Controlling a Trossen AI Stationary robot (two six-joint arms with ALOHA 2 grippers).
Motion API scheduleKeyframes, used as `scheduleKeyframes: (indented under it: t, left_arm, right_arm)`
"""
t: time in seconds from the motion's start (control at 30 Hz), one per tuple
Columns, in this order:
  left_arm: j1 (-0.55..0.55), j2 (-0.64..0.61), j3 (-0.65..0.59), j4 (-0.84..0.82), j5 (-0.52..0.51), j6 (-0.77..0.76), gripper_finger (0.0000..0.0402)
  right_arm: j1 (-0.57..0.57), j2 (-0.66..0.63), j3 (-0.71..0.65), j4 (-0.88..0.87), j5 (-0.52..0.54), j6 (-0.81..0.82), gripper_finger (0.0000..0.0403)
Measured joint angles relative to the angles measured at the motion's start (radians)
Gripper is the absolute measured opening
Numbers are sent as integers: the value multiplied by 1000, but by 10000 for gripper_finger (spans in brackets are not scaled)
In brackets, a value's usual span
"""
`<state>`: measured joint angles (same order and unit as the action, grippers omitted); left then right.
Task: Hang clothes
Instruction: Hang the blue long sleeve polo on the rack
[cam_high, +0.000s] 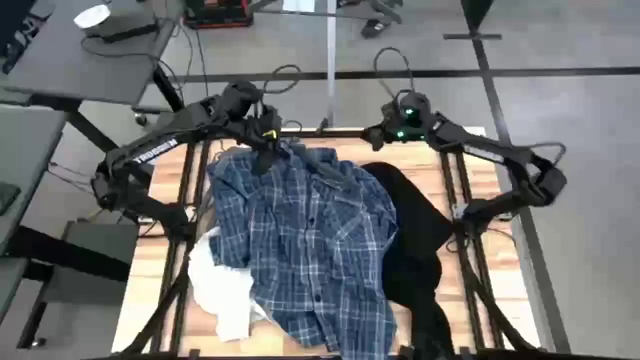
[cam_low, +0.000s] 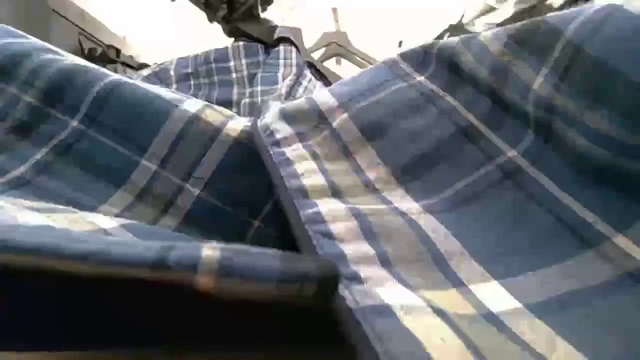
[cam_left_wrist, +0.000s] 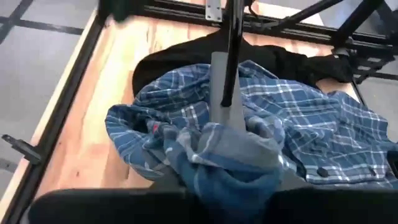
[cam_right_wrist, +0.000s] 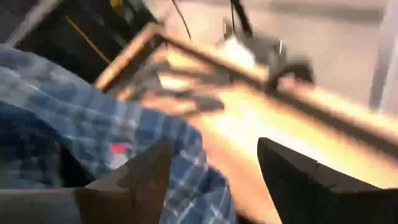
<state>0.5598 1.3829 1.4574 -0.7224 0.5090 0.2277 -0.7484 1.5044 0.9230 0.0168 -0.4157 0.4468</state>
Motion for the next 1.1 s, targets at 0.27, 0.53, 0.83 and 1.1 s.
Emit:
scheduleKeyframes:
  t: [0.27, 0.53, 0.83, 1.1]
  left_arm:
    - [-3, -1, 0, 7, 0, -20, 32]
    - [-3, -1, 0, 23, 0, -24, 32]
    - [-3, -1, 0, 16, 0, -28, 32]
    - [-3, -1, 0, 17, 0, -23, 32]
  right_arm:
    - [69, 182, 76, 93, -63, 95, 232]
    - [145, 310, 201, 43, -84, 105, 231]
    - [152, 296, 219, -124, -88, 36, 195]
    - [139, 269, 219, -173, -84, -8, 174]
